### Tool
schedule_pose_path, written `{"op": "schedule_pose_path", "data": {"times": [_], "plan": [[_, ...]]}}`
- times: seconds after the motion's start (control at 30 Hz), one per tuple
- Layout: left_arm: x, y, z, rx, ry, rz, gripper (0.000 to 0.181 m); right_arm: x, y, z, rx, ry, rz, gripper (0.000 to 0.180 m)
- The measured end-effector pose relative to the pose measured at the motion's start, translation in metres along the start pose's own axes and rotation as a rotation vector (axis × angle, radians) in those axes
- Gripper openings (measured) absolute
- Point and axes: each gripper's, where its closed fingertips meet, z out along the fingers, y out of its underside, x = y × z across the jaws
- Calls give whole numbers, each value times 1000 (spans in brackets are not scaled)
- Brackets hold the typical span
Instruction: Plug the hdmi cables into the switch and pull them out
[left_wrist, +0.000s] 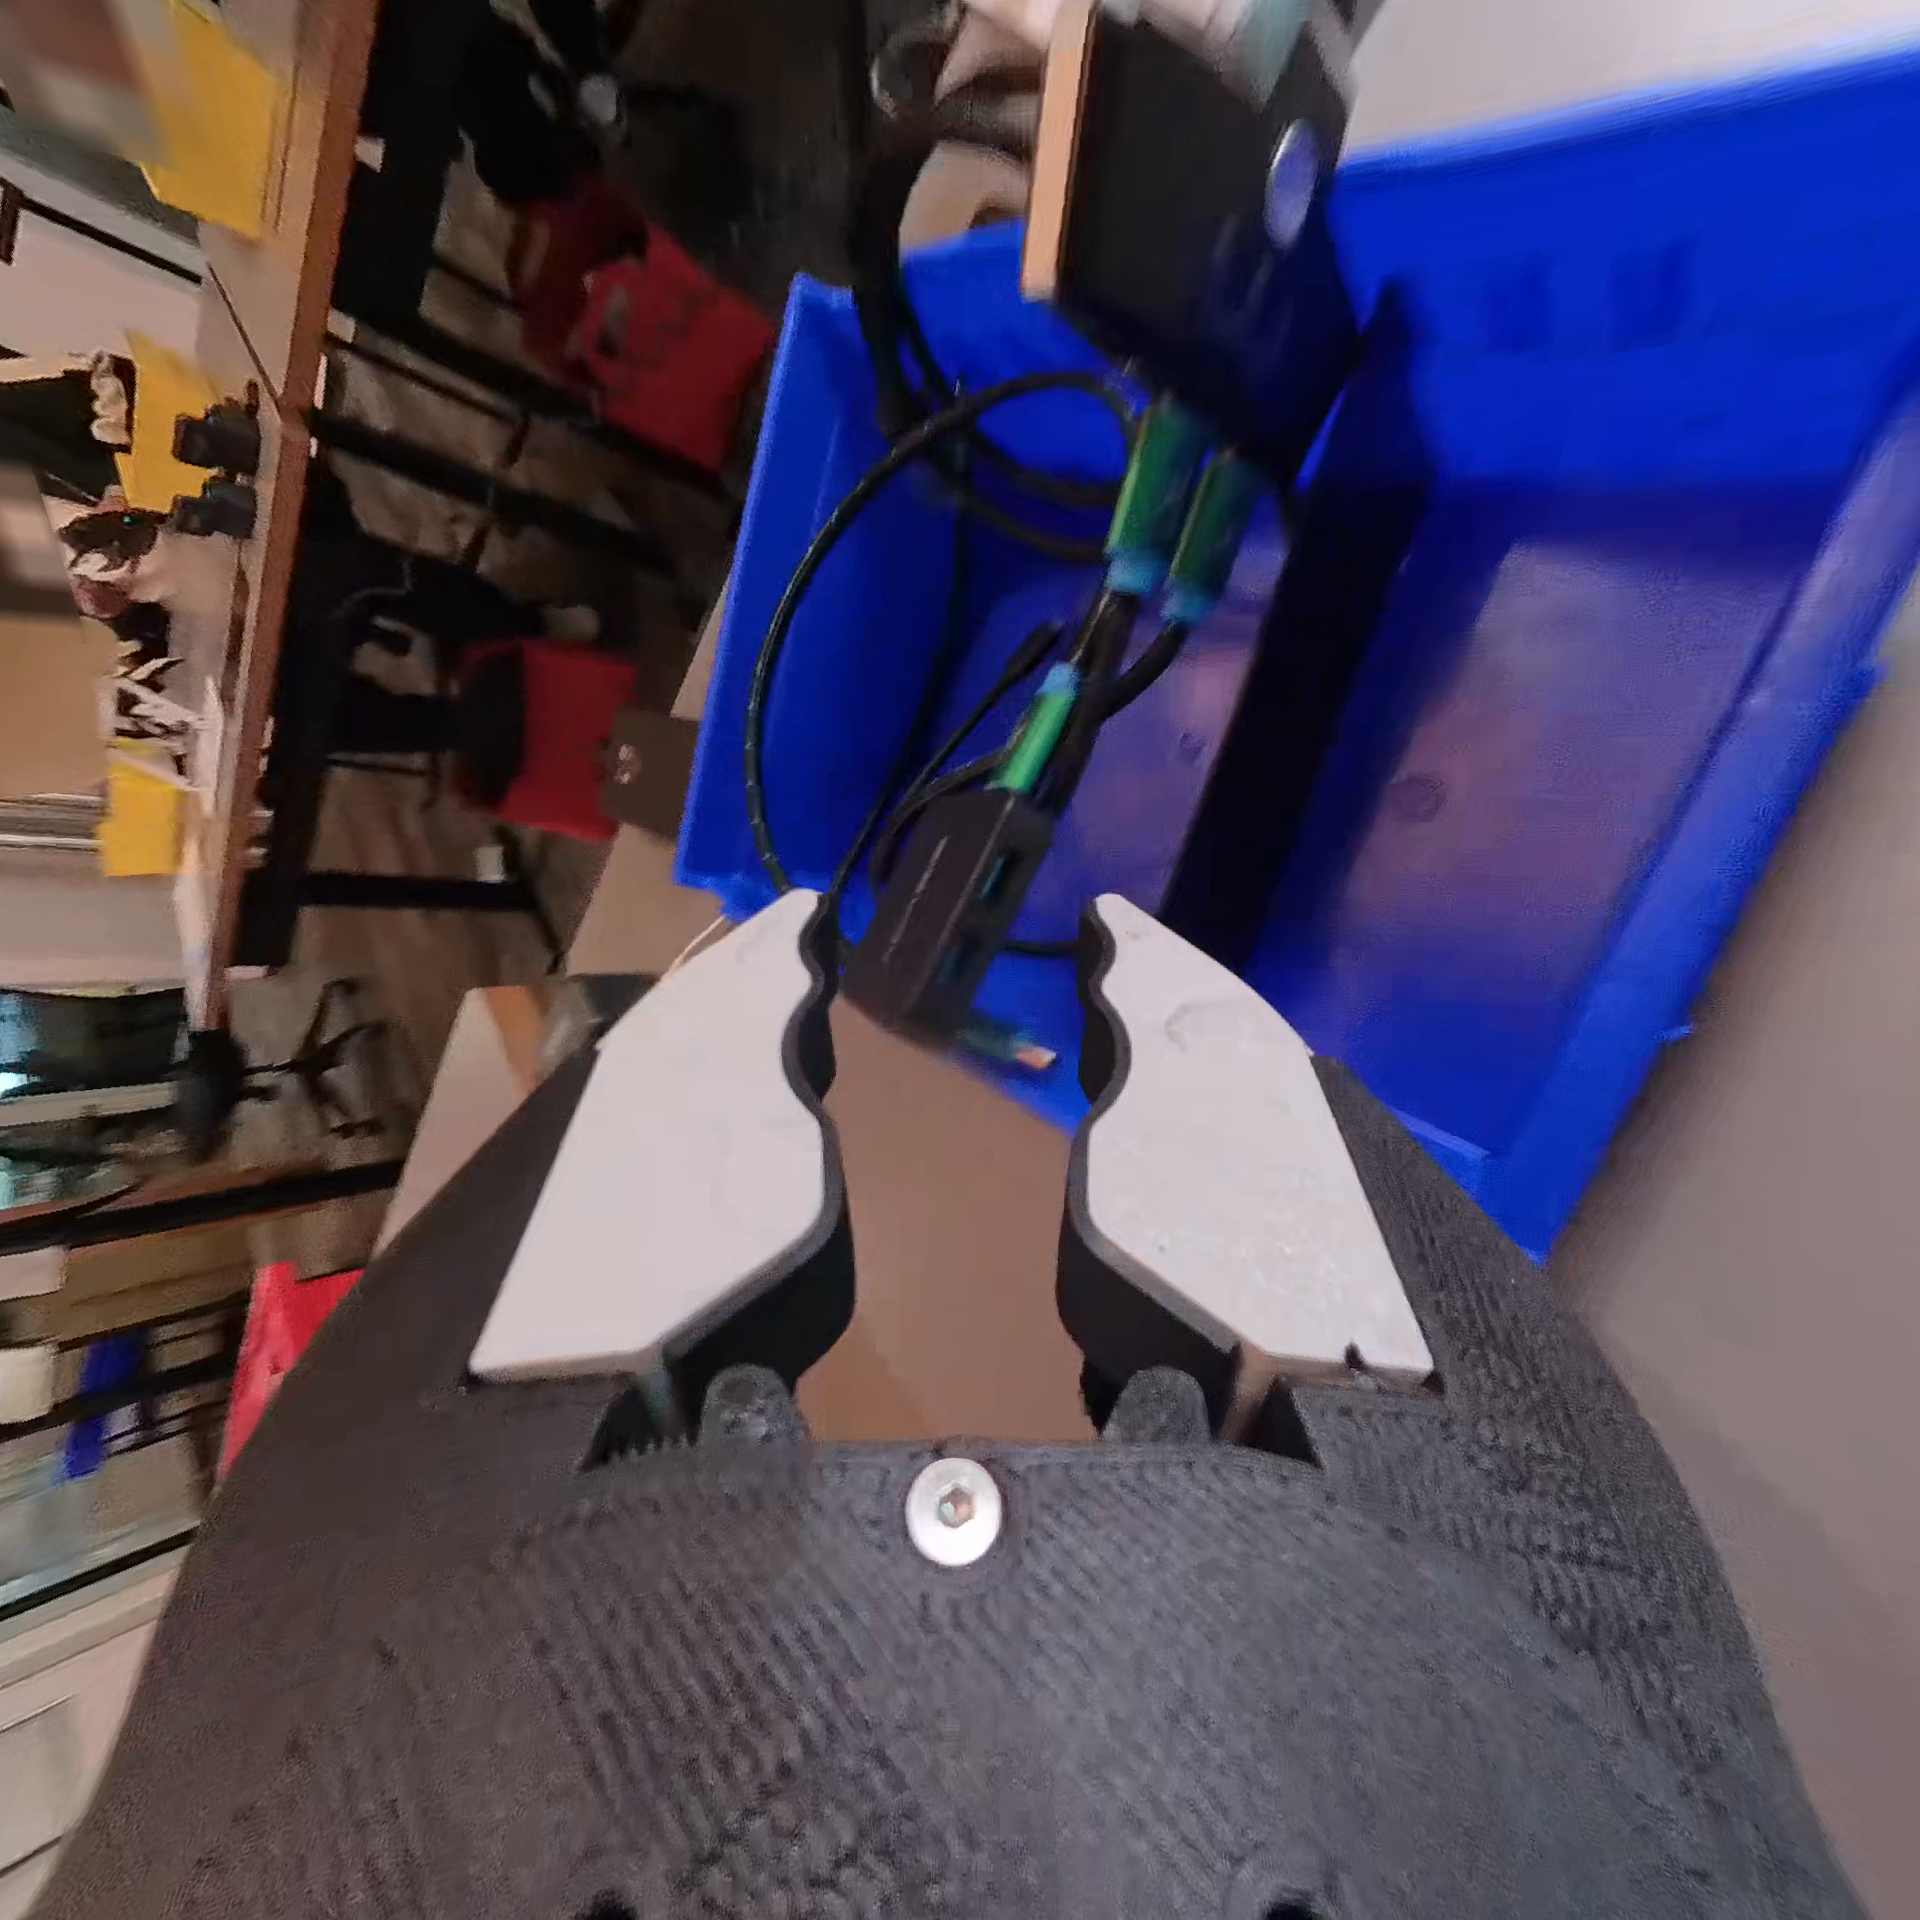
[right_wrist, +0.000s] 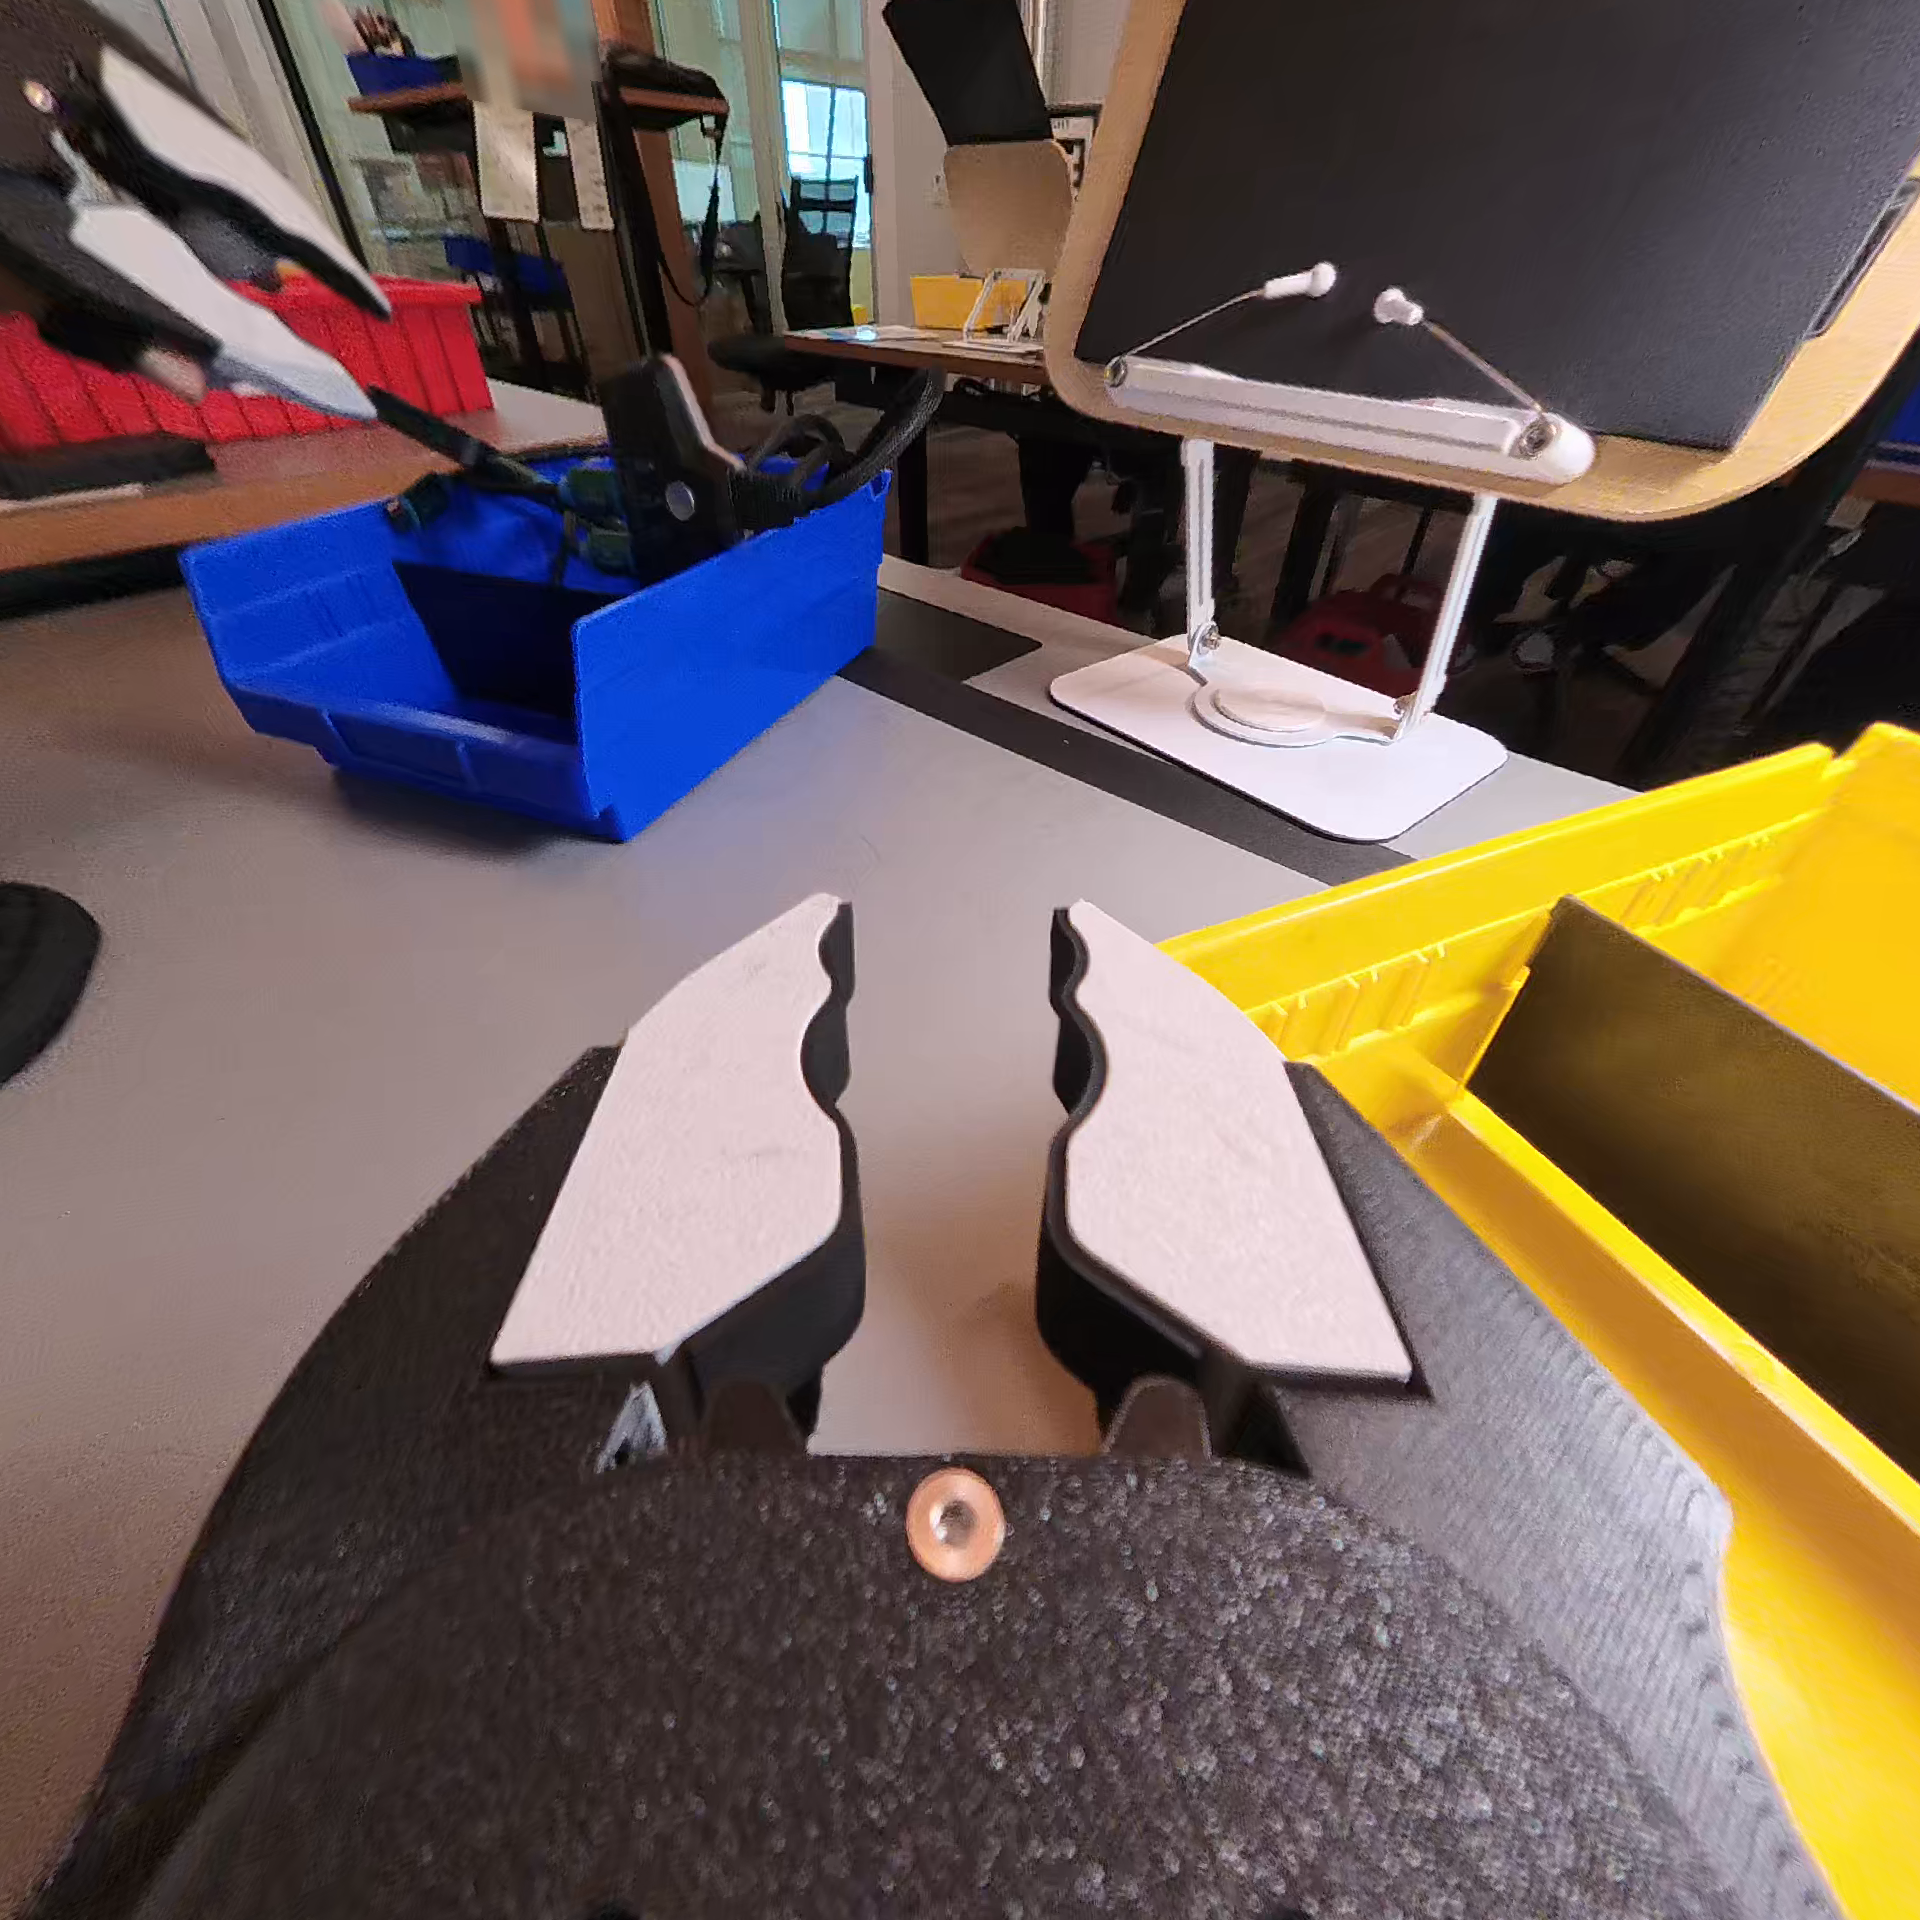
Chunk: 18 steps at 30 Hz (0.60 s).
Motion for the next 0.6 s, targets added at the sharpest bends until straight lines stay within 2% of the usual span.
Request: {"op": "schedule_pose_path", "data": {"times": [0.03,0.17,0.23,0.27,0.37,0.6], "plan": [[-3,6,7,-44,1,37,46,-1,3,0,-9,1,-13,35],[-2,28,37,-210,11,204,47,-7,17,2,-58,-35,-5,33],[-5,31,43,-256,-6,282,26,-9,19,2,-72,-41,-19,33],[-6,30,43,-263,1,300,22,-9,21,2,-78,-42,-25,33],[-14,23,37,-271,12,308,18,-10,21,1,-77,-51,-28,32],[-63,-16,-7,-142,-123,296,15,-5,18,-3,-59,-40,-20,30]]}}
